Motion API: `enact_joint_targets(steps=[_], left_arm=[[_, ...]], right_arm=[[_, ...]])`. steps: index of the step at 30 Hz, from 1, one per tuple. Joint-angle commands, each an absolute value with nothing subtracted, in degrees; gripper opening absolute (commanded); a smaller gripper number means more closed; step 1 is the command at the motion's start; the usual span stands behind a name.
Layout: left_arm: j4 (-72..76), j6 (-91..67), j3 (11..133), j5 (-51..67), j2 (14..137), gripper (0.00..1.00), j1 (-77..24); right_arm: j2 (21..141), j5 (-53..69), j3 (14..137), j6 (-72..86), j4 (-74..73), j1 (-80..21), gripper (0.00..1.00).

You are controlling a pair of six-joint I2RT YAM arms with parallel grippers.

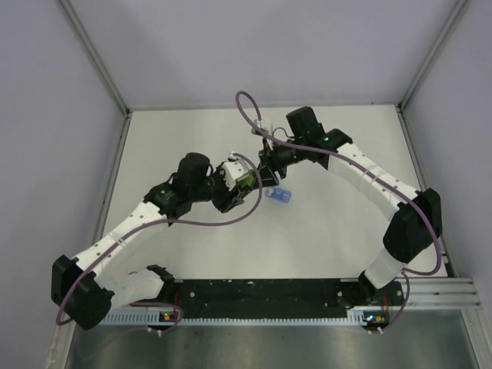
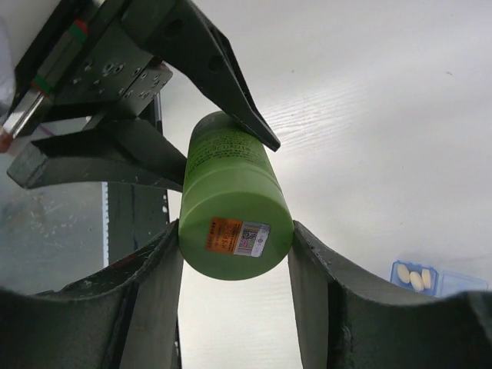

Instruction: Sort the pills into containers

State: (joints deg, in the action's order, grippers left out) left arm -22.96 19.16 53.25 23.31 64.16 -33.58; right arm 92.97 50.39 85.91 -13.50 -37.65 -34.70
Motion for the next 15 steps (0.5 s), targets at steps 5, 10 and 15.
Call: enact_joint_targets(steps=[5, 10, 15], left_arm=[[-12.7, 20.6, 53.0, 5.4, 65.3, 0.0, -36.0], [-10.7, 22.1, 52.4, -2.9, 65.0, 0.0, -37.6], [-8.9, 23.0, 51.9, -8.9, 65.4, 0.0, -38.9]], right_arm=[[99.6, 52.8, 89.0, -1.3, -36.7, -34.5, 0.06], [101.9, 53.2, 89.1, 1.9, -35.6, -34.5, 0.03], [102.8, 53.8, 89.2, 4.3, -35.0, -34.5, 0.04]])
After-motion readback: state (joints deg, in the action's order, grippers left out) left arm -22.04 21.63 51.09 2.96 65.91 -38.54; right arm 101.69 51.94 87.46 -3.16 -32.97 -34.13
